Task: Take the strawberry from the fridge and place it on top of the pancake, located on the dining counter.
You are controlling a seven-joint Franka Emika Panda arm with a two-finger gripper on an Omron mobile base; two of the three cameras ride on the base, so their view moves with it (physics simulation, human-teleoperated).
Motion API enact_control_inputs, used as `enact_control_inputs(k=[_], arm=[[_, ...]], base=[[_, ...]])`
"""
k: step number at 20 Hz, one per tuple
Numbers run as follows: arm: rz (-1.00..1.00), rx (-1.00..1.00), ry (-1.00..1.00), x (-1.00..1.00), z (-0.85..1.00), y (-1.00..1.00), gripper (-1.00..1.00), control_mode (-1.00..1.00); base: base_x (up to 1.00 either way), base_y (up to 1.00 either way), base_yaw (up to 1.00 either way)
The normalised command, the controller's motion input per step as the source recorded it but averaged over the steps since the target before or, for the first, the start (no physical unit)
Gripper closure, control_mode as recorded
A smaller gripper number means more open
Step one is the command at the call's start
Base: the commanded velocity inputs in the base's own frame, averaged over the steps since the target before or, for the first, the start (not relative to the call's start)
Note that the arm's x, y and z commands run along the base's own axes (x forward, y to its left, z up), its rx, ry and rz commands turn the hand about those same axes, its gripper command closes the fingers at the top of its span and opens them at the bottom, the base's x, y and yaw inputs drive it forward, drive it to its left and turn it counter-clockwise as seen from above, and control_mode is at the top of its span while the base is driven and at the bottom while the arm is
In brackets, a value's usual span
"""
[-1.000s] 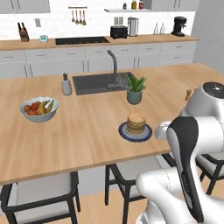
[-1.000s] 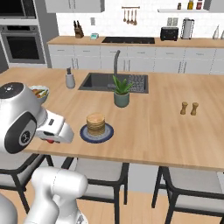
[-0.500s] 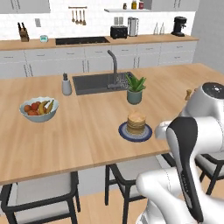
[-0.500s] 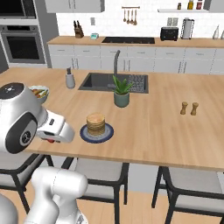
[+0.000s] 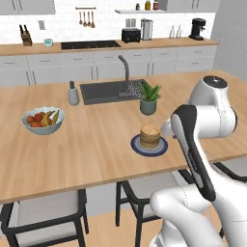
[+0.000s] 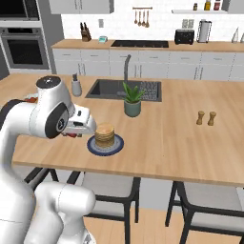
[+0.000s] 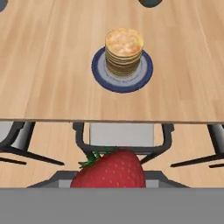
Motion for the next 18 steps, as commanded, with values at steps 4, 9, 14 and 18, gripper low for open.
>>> enact_control_inputs(k=[4, 9, 14, 18], arm=[[0.09, 0.00, 0.14, 1.00, 0.00, -0.11, 1.00, -1.00], [0.01, -0.01, 0.12, 1.00, -0.12, 0.00, 1.00, -1.00], [0.00, -0.04, 0.05, 1.00, -0.48, -0.01, 1.00, -1.00], [0.00, -0.01, -0.03, 1.00, -0.59, -0.03, 1.00, -1.00]], base=[[0.00, 0.00, 0.00], [0.00, 0.00, 0.00], [0.00, 0.00, 0.00], [0.00, 0.00, 0.00]])
